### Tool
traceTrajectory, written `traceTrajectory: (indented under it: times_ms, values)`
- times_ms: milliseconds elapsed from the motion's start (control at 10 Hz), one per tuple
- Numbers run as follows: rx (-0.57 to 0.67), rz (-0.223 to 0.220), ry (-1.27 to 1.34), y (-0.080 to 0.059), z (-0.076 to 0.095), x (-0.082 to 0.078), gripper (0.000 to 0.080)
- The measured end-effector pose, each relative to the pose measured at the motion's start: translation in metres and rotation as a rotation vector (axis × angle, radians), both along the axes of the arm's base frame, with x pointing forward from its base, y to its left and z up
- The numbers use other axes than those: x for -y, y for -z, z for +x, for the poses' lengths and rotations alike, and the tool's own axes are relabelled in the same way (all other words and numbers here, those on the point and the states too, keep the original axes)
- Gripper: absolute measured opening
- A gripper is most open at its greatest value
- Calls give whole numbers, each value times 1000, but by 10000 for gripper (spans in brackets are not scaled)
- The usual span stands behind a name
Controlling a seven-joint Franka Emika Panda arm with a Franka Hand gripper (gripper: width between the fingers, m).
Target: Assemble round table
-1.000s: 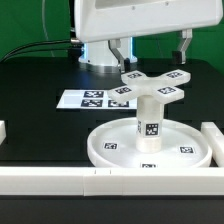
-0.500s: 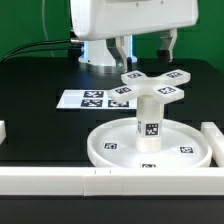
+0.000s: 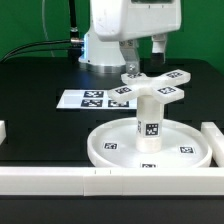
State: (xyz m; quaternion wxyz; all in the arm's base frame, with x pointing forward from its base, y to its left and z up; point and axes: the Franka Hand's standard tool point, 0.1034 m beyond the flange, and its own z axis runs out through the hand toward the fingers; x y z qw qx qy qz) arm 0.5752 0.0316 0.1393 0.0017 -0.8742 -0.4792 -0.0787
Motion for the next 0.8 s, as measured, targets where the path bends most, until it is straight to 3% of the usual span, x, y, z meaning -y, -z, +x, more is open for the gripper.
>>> traceTrajectory:
  times_ms: [400, 800]
  values:
    - [-18, -10, -41, 20, -11, -5, 649]
    - [-28, -13, -38, 25, -14, -3, 649]
